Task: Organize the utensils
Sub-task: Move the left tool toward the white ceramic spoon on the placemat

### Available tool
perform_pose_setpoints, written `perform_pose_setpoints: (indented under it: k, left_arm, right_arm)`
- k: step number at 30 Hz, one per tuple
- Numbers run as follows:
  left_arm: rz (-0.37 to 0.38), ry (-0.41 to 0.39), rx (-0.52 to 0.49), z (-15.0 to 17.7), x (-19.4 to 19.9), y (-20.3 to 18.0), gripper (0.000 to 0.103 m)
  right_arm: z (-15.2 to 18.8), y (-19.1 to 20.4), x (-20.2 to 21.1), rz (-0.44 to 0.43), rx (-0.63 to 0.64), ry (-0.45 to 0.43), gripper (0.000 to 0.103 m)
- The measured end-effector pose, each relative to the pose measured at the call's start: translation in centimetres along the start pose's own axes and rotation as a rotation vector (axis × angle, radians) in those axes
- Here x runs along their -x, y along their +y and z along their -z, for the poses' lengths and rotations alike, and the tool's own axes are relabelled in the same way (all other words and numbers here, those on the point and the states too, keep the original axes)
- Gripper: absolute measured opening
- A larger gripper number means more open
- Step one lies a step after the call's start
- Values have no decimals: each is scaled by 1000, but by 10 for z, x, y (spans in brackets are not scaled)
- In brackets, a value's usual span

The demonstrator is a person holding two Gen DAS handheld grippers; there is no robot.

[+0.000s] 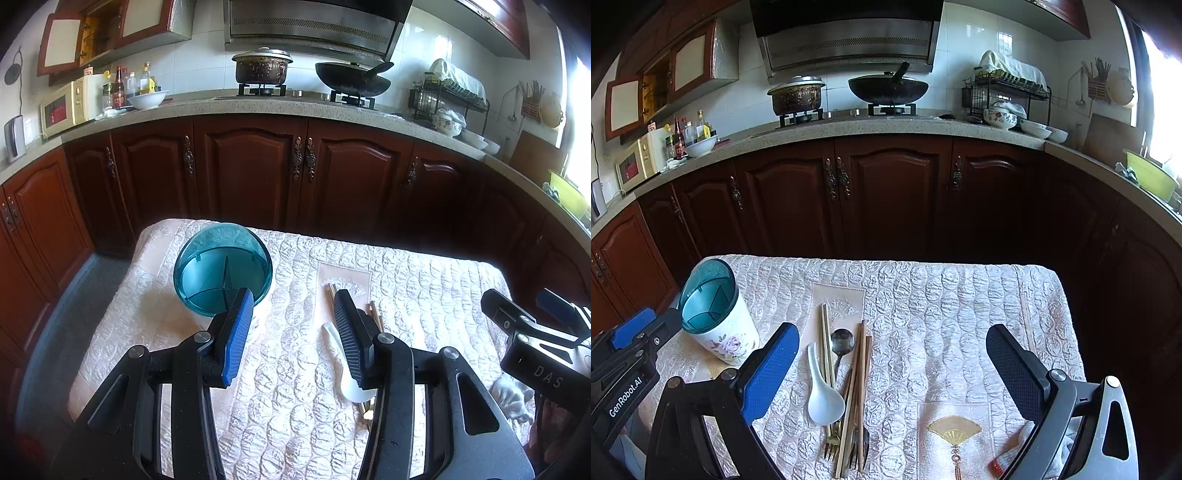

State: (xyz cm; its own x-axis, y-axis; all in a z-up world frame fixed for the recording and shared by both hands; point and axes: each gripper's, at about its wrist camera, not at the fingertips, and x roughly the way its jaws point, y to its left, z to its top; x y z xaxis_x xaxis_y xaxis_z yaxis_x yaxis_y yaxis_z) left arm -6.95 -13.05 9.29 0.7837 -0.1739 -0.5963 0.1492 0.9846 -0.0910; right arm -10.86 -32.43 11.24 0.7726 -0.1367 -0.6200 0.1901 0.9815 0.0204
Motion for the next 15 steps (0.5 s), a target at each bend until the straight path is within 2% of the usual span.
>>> perform_pose_setpoints:
  k: [15]
  left_arm:
    - [-2,17,-2,4,-7,-2,45]
  right_arm:
    - [5,-6,-8,0,-16,21,101]
